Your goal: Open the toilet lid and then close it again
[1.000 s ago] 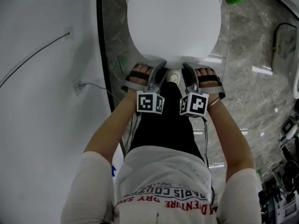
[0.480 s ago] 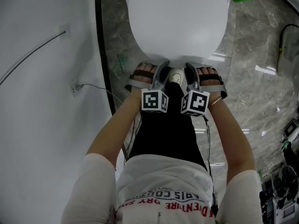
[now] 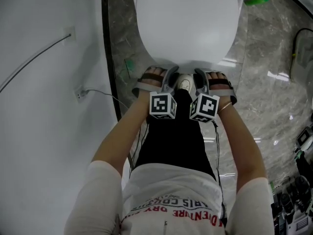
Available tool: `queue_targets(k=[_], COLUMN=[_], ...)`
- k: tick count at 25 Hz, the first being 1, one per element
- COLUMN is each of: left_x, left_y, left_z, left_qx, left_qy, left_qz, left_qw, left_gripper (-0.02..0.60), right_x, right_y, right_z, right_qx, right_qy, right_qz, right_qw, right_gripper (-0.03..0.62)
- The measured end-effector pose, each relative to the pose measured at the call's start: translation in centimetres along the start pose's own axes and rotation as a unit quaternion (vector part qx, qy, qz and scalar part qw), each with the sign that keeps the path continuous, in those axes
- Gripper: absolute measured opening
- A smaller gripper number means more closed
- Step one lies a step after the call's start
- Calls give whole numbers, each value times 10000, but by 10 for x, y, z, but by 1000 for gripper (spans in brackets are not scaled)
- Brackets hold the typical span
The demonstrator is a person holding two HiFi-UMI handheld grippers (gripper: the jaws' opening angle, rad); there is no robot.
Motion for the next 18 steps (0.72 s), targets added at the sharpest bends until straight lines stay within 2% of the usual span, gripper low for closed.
queue_targets(k=[2,4,8,14,18], left_x=[5,11,33,96,139], left_y=[-4,-13,-40,-82,-126], left_z=[8,23,63,114,161], left_qx=[-104,-315,-569,-799,-1013], left_qy=[12,-147,-481,-1110,-1594], left_qz=[-97,-272,-422,-779,-756], left_qw=[9999,9990,9963,9875,9791], left_gripper=[140,130,69,14,8], right_x=[-7,-14,-28,-82,-117], right_y=[-6,-15,-33,-63,-92], right_z=[9,26,73,143,203], right_qx=[-76,-253,-543,-669,-813], right_qy=[-40,-41,59,823,1380], right_qz=[-52,-147,-188,-255,-383], right_qw=[9999,9996,9983,9940,9863], right_gripper=[71,71,66,26,17])
Point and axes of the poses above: the fingertips, and each gripper's own axes: z backward along the fingers, x to its left, y out of its underside, the point moved 9 cm from there along z, backward along the fingers, and after that the axes turned 14 degrees about -x, right-handed, at the moved point
